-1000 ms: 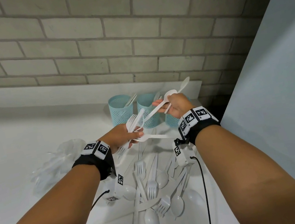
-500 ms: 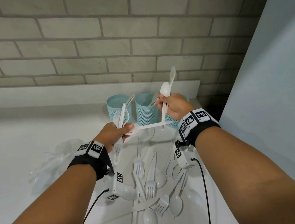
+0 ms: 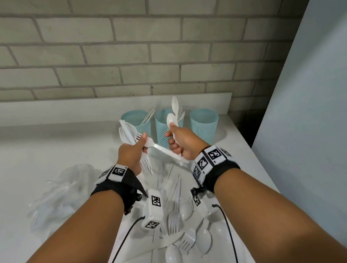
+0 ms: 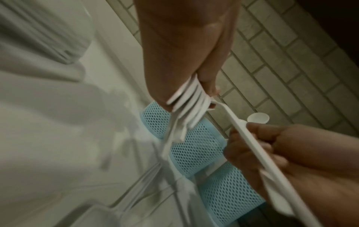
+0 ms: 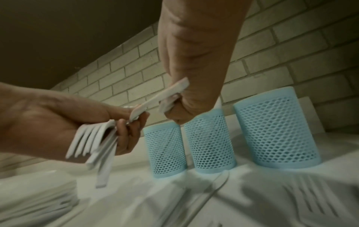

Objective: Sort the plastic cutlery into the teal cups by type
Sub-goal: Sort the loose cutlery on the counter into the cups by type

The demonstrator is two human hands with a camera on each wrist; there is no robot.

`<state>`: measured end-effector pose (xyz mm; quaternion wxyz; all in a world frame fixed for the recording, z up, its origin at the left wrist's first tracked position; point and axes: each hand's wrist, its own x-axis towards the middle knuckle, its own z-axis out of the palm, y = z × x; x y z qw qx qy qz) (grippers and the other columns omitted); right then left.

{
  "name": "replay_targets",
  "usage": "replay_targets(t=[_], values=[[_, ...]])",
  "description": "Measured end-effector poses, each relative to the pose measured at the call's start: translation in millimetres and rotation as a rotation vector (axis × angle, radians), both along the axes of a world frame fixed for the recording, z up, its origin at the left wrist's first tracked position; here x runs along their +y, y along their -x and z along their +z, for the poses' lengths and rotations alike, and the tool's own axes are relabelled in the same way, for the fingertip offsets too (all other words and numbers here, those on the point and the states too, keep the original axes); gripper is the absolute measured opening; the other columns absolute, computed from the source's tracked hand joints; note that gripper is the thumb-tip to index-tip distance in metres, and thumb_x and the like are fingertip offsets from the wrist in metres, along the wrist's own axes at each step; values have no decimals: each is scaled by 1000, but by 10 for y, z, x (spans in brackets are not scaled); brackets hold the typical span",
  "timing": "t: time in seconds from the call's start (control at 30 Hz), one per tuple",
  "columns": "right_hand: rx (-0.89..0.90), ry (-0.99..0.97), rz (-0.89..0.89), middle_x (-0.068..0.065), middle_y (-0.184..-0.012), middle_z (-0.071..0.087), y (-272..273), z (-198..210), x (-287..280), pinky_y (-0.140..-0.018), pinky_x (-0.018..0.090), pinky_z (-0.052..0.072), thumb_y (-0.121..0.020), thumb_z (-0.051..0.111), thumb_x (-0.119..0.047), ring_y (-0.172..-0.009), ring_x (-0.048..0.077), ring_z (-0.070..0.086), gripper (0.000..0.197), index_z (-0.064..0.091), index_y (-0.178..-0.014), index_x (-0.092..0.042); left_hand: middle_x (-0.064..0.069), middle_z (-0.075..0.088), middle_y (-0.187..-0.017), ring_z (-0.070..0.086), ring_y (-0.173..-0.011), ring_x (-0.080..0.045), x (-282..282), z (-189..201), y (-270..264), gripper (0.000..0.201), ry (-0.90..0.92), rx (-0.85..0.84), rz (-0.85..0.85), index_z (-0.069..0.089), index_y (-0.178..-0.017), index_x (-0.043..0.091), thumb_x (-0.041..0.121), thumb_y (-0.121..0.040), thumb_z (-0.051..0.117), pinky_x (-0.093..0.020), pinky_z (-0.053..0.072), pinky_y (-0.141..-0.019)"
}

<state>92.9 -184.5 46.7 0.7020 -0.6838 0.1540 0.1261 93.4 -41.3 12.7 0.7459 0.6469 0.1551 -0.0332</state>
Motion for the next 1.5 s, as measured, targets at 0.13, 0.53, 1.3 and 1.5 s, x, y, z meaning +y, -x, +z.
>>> replay_targets(t=[0.13,0.53,1.3,1.5], values=[[-78,-37,-29,-1,-70,53,-34,-25,-17,-58,24,39,-102,35,-24,-61,10,49,31,54,-79,-14,2,51,-42,43,-54,-17,-66,48,-8,29,53,1,-46,56,-66,7,22,-89,62,-27,38,-59],[-225,-384,-173,-1,-59,33,-283,221,-329,-50,21,37,-100,34,-38,-46,8,38,36,51,-84,-11,-8,71,-75,62,-75,-20,-339,275,-81,18,361,59,-232,51,-100,9,24,-99,42,-31,52,-62],[-435,-302,-135,3,-75,56,-296,152,-188,-78,25,49,-101,34,-7,-78,14,61,21,51,-92,-14,-27,61,-102,63,-88,-35,-336,94,-132,24,395,124,-245,43,-119,3,19,-100,40,-45,54,-78],[-349,-410,-118,4,-80,58,-225,92,-378,-81,28,47,-99,34,-1,-83,15,61,23,53,-94,-12,-26,62,-92,69,-70,-30,-424,150,-95,11,398,101,-349,41,-108,9,17,-101,38,-37,60,-63]])
